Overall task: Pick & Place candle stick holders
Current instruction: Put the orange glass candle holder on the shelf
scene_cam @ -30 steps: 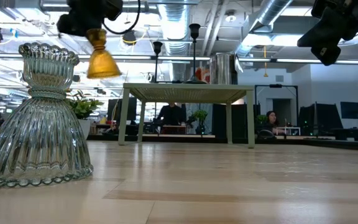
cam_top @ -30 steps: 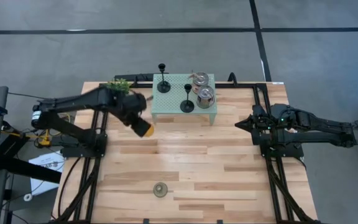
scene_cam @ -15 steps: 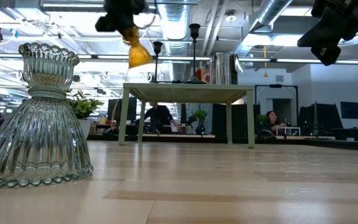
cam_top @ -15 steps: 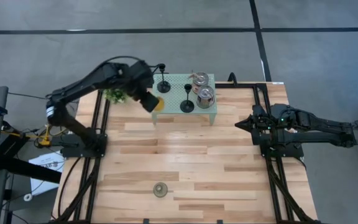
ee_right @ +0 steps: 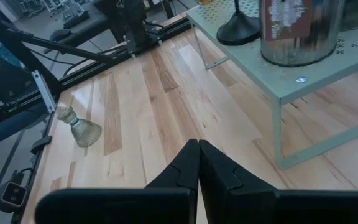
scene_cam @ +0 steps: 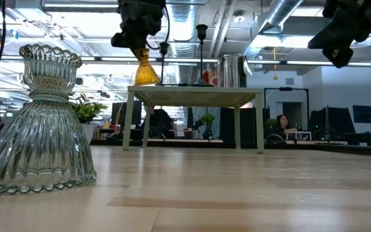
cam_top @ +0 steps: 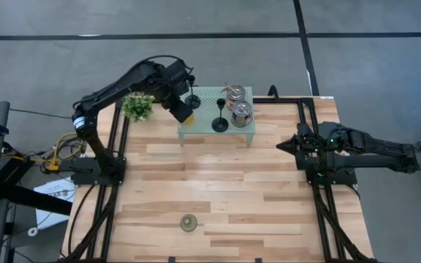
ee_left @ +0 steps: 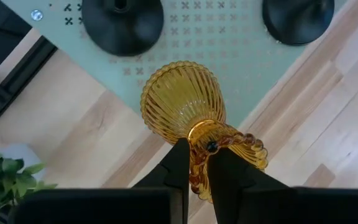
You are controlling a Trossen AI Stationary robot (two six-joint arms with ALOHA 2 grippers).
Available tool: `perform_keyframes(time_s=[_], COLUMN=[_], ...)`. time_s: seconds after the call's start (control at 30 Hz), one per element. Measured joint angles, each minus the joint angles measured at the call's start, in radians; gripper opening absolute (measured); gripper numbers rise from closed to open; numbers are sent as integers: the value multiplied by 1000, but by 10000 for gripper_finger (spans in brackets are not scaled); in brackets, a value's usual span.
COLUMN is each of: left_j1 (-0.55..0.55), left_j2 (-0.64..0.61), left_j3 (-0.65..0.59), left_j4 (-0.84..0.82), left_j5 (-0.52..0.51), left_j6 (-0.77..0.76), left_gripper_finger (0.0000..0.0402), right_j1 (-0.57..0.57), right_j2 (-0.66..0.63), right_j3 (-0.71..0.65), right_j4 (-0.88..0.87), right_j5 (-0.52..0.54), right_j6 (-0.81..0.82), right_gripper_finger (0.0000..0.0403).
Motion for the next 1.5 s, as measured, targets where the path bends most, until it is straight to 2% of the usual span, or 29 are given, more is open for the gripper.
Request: perform_keyframes(time_s=[0.37, 0.63, 0.77, 1.13, 1.5], left_j1=[-27, -112, -139, -141, -159], left_j2=[-32, -46, -46, -41, -34], left_j3=[1, 1, 1, -1, -34], left_j4=[-5, -1, 0, -1, 31], left_j5=[25, -73, -82, -79, -152], left_j6=[-47, -66, -88, -117, -111], left_gripper_finger=[35, 35, 35, 35, 35], right_j1=[0, 0, 0, 0, 0], right_j2=[1, 1, 1, 1, 1], right_j3=[0, 0, 0, 0, 0], right_j4=[-78, -77, -77, -77, -77], right_j5=[42, 42, 41, 40, 41], right_j6=[15, 18, 18, 18, 18], right_gripper_finger=[0, 0, 0, 0, 0])
